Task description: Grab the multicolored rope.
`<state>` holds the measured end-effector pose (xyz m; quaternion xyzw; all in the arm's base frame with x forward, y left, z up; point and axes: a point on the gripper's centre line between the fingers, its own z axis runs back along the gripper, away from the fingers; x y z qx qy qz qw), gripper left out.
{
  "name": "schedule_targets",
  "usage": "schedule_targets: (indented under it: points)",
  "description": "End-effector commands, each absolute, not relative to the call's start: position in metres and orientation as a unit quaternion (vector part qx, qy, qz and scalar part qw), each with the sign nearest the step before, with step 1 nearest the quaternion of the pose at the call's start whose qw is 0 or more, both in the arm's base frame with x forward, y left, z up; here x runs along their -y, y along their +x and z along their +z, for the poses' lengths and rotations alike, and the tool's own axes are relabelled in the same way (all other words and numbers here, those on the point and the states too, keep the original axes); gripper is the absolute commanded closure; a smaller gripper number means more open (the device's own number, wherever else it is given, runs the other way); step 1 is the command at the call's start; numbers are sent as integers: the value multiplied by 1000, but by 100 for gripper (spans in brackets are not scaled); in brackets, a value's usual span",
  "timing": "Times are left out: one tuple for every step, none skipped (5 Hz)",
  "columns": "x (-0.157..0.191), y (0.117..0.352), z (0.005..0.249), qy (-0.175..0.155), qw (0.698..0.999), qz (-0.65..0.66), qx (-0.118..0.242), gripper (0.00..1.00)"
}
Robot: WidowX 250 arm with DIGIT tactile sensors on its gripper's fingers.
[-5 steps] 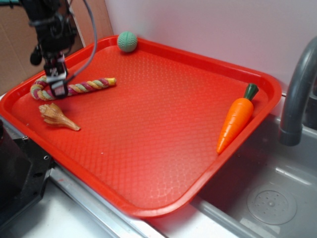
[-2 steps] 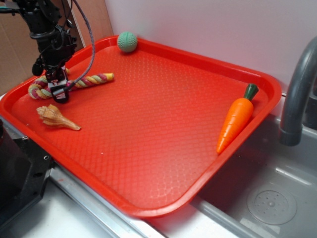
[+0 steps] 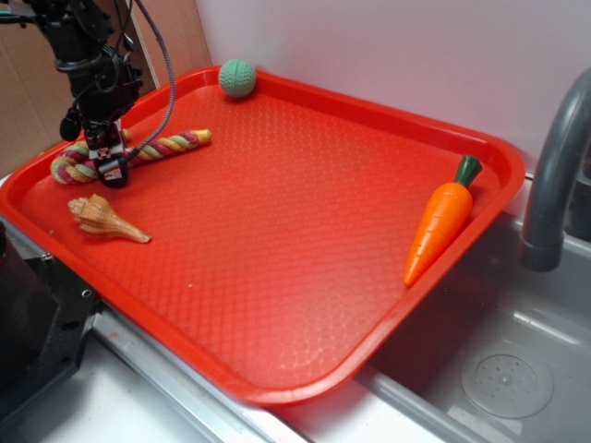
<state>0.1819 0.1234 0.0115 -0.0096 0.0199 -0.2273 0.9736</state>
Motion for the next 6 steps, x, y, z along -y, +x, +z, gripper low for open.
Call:
schedule_targets:
  points:
    - [-115, 177, 17, -12, 974, -226, -27, 100]
    - [-76, 190, 66, 16, 976, -214, 32, 100]
    - [-55, 198, 117, 28, 983, -170, 69, 100]
    - [-42, 201, 167, 61, 993, -74, 71, 100]
    - [-30, 202, 217, 42, 996, -43, 63, 100]
    - [-26, 198, 251, 13, 998, -10, 53, 100]
